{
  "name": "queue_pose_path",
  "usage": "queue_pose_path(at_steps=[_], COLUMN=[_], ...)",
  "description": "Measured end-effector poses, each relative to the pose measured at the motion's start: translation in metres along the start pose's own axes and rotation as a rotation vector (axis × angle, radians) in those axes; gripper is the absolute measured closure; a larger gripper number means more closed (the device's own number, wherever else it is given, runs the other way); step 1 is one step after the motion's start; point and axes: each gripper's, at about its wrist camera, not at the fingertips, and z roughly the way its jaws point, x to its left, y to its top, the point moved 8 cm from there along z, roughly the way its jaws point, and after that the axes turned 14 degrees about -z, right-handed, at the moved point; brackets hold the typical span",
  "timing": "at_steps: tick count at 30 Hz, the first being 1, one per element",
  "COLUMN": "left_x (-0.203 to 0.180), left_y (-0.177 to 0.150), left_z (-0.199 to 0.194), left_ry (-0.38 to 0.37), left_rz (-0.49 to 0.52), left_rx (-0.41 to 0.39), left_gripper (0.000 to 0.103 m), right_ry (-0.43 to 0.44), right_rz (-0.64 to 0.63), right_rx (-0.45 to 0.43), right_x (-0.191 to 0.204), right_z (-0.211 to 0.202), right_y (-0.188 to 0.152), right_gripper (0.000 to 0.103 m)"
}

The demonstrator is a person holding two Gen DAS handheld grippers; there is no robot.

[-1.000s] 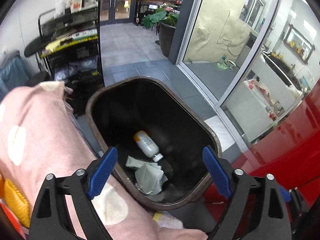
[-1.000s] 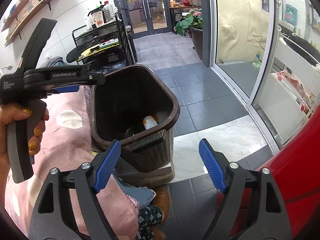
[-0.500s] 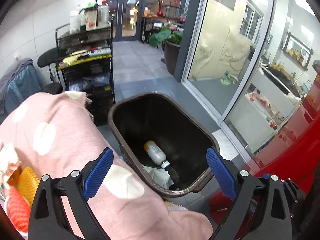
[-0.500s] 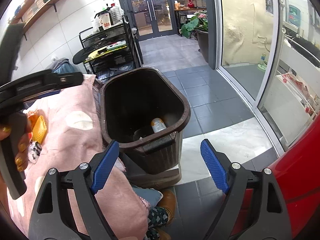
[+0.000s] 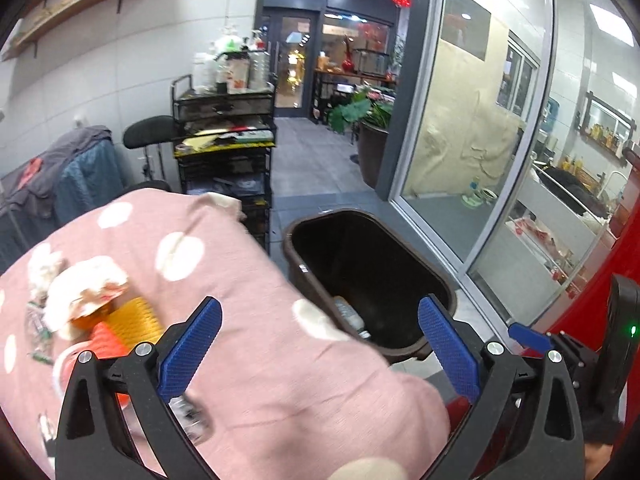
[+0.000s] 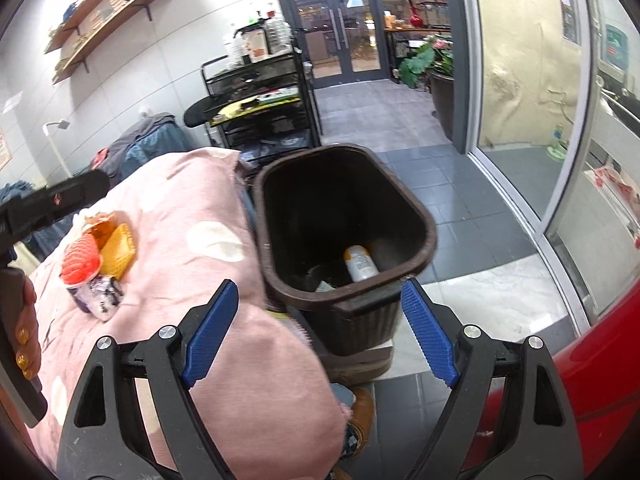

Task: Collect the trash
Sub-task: 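Move both tools back over the table toward the fruit net cup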

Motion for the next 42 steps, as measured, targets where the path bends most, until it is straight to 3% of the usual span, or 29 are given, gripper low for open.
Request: queue_pose_path(at_steps=[10, 23, 33, 37, 42], left_x=[0.052, 0.134, 0.208, 0.223, 0.232], left_y=[-0.01, -0.038, -0.07, -0.077, -0.083], left_z=[-0.044, -0.085, -0.1, -0.099, -0.096], left_ry=[0.108, 0.233, 0.274, 0.29, 0.292], left_rz=[-0.046, -0.158, -0.312, -0.329, -0.322], left_rx=[-0.08, -0.112, -0.058, -0.037, -0.013], left_gripper=[0.006, 0.006, 0.006, 0.006, 0.006], right_ry=[0.094, 0.215, 0.303, 0.377, 0.411], right_rz=[-0.084, -0.206, -0.319, -0.396, -0.491], right_rx=[-0.012, -0.009, 0.041, 0.104, 0.166], right_x=[0.055, 0.138, 0.196, 0.226, 0.26], right_z=[0.001, 0.003, 0.015, 0.026, 0.044], right_y=[0.012, 0.016, 0.02, 0.017, 0.015], right_gripper=[0.02, 0.02, 0.02, 0.02, 0.02])
